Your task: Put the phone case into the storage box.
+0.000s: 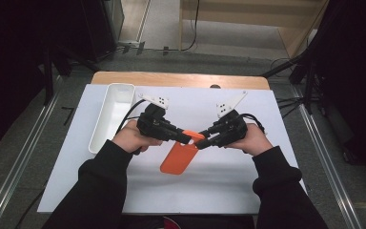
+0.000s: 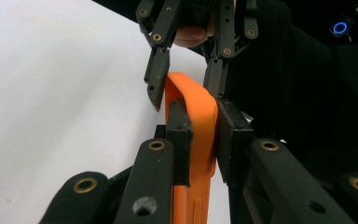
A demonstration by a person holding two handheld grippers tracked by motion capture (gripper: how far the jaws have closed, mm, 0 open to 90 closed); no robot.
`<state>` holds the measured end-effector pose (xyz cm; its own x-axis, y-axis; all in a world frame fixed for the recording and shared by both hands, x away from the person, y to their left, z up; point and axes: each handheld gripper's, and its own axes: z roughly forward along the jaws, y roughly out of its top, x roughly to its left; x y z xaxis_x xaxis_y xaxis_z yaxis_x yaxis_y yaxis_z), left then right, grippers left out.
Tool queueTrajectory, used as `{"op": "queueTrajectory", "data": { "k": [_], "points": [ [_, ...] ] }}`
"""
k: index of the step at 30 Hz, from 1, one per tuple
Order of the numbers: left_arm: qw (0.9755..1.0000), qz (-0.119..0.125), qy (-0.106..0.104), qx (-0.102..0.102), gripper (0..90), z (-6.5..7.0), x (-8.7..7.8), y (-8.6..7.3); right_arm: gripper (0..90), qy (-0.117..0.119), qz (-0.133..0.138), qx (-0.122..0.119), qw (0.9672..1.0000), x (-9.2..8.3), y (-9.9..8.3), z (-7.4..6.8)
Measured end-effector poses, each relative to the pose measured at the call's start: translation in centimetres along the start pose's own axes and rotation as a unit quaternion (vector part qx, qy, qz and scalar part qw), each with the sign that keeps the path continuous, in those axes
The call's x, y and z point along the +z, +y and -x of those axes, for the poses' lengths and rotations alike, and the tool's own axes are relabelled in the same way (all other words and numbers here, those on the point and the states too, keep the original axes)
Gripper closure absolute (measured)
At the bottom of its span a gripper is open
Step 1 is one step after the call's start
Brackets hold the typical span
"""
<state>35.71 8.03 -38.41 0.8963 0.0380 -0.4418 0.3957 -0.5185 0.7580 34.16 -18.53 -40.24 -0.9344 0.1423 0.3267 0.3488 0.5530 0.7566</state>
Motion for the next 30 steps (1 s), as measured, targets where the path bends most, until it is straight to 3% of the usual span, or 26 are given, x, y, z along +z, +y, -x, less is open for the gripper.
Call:
{"op": "queueTrajectory", "data": {
  "k": [6,11,24,25,27,28,30],
  "points": [
    [1.0000,-0.001,-0.003,0.004,76.8,0.03,0.04,-0.05,71.6,0.013,-0.001,0.004,0.9999,0.07,-0.15,0.20],
    [0.9999,-0.002,-0.005,0.010,76.7,0.08,-0.06,-0.07,73.2,0.014,-0.005,-0.011,0.9998,0.02,-0.04,0.00],
    [0.9998,-0.006,0.010,0.014,73.9,-0.19,0.01,-0.29,74.2,0.024,-0.017,0.009,0.9995,0.23,-0.03,0.15],
    [0.9998,-0.004,0.013,0.016,72.6,-0.21,-0.04,-0.29,74.4,0.024,-0.017,0.007,0.9995,0.23,-0.03,0.15],
    [0.9997,0.009,0.015,0.017,58.1,-0.31,-0.22,-0.29,74.5,0.017,-0.023,0.004,0.9996,0.25,-0.06,0.20],
    [0.9995,0.014,0.023,0.018,48.9,-0.37,-0.35,-0.29,74.7,0.015,-0.025,0.004,0.9996,0.25,-0.10,0.26],
    [0.9987,0.018,0.043,0.019,39.7,-0.39,-0.62,-0.28,74.7,0.009,-0.025,0.007,0.9996,0.20,-0.14,0.33]
  ]
}}
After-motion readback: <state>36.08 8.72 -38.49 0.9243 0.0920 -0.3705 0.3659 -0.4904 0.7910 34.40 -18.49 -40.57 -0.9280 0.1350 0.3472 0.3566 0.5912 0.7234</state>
